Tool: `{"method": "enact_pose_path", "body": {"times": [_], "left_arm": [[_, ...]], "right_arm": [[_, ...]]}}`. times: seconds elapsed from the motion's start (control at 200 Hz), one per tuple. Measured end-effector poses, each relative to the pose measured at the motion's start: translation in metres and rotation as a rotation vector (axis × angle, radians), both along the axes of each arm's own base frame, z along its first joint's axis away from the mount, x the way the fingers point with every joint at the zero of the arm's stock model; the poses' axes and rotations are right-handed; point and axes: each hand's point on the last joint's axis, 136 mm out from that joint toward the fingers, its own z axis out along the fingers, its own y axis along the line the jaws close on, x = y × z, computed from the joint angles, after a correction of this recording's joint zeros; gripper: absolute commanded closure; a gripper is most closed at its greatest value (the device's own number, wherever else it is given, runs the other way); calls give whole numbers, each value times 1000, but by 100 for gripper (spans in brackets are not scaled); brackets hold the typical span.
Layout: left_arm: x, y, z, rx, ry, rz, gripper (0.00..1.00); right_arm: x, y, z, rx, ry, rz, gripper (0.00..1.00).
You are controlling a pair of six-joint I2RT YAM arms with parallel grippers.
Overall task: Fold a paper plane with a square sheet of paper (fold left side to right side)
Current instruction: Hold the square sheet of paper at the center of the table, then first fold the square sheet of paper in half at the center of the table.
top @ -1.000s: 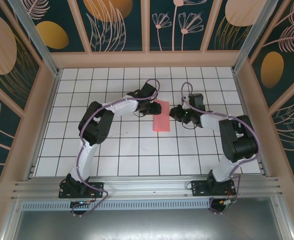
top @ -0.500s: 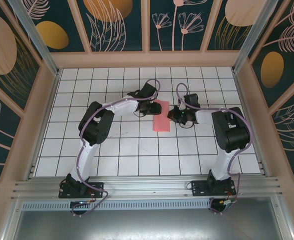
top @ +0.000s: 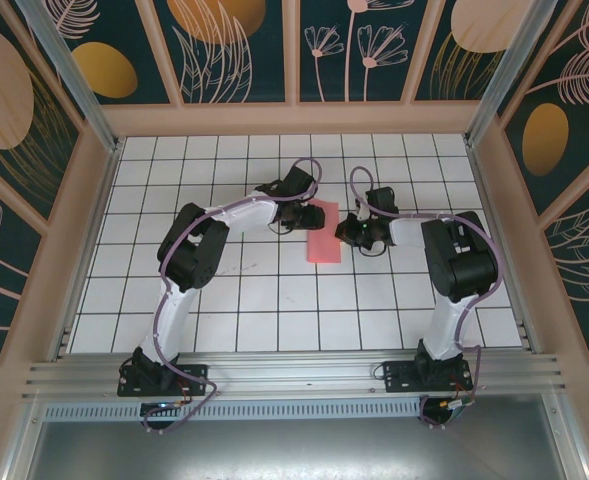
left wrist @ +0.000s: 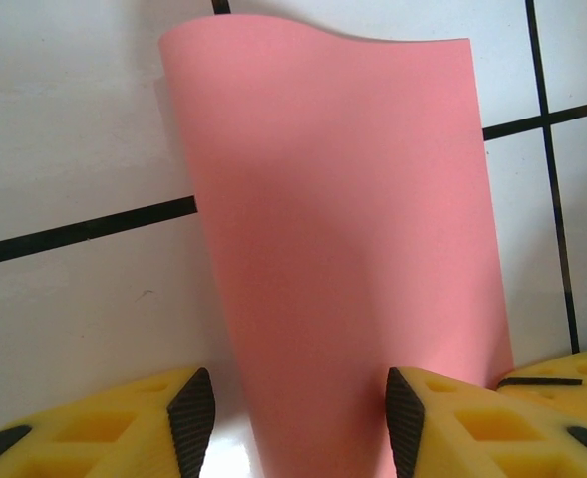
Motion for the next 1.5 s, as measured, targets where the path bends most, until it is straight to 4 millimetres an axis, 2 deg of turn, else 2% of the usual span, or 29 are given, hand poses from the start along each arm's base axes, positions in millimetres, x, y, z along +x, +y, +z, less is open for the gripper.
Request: {"method": "enact_pose_path", "body": {"times": [0.155,0.245,0.365,0.49,0.56,0.655,0.761,0.921,1.131,1.501], "left_arm": [[0,-1,4,18,-28,-8,34],[0,7,11,39,-50,2,30],[3,24,37,31,-95,36,30],[11,28,83,-49,-177,50,39],[11,19,104,-129,-207,27,48],[6,0,116,-234,-206,-28,57],[-2,-17,111,-320,-160,-80,63],[-11,-31,80,-377,-68,-124,66],[-22,-31,43,-369,22,-133,66],[-24,-25,14,-319,51,-111,70]], "right_arm": [[0,0,0,-3,-4,4,99],[0,0,-1,-3,-2,5,99],[0,0,0,-3,-2,5,99],[0,0,-1,-3,-2,6,99],[0,0,-1,-3,-1,6,99],[0,0,-1,-3,-1,6,99],[0,0,-1,-6,-5,11,99],[0,0,-1,-6,-8,15,99],[0,1,-1,-4,-7,16,99],[0,1,-1,-5,-8,19,99]]}}
